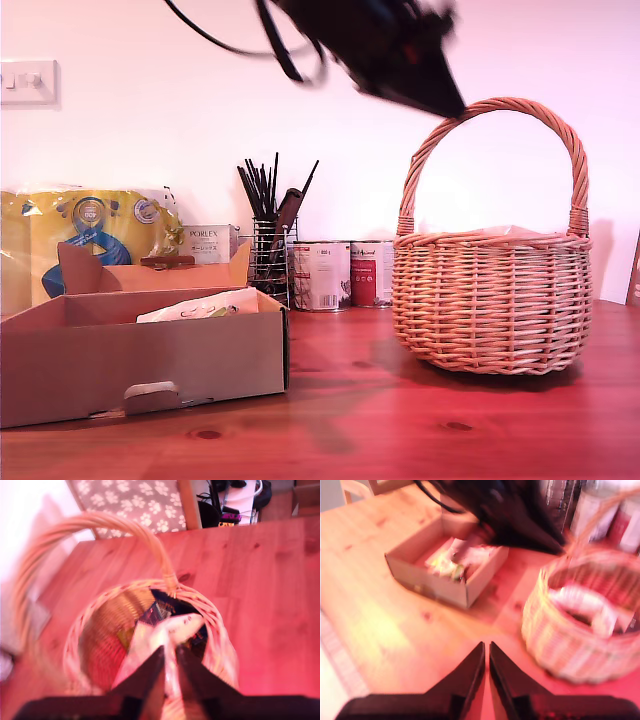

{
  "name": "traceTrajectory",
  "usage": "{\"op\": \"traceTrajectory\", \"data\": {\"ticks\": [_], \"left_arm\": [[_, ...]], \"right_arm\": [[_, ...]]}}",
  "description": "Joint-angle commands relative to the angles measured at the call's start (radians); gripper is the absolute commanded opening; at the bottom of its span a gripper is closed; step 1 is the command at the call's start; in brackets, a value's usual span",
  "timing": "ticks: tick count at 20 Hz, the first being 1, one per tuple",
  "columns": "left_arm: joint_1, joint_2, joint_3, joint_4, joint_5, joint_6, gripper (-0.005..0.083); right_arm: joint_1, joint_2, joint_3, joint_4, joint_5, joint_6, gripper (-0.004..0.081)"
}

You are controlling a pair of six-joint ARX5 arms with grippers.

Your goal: Move the bags of Easter eggs from the cardboard box on the left into the woven basket on the right side.

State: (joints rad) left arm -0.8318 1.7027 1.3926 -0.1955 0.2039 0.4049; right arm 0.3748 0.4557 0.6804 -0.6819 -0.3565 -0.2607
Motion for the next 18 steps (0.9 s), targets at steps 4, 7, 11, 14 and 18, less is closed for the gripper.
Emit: {"op": "traceTrajectory", "data": {"ticks": [4,7,11,14,18], "left_arm": [[0.032,-0.044,-0.005,-0.077,0.01,-0.048,-0.0024],[0.061,-0.109,-0.066,-0.072,0.009,-0.048,-0.0024],[0.136,-0.227,-0.194,-0.074,0.007,-0.06,-0.0024],[0.227,-0.353,-0.28,-0.109,0.008,-0.065,-0.0024],[0.37,-0.536,-0.361,-0.259,0.034,-0.013,-0.0024]], "right_arm": [[0.003,0.076,0.006,0.11,-0.004,0.032,-0.0013],[0.003,0.095,0.006,0.17,-0.02,0.035,-0.0013],[0.005,0.11,0.006,0.172,-0.054,0.033,-0.0013],[0.005,0.11,0.006,0.173,-0.054,0.025,-0.0013],[0.005,0.116,0.006,0.195,-0.106,0.025,-0.0013]]}}
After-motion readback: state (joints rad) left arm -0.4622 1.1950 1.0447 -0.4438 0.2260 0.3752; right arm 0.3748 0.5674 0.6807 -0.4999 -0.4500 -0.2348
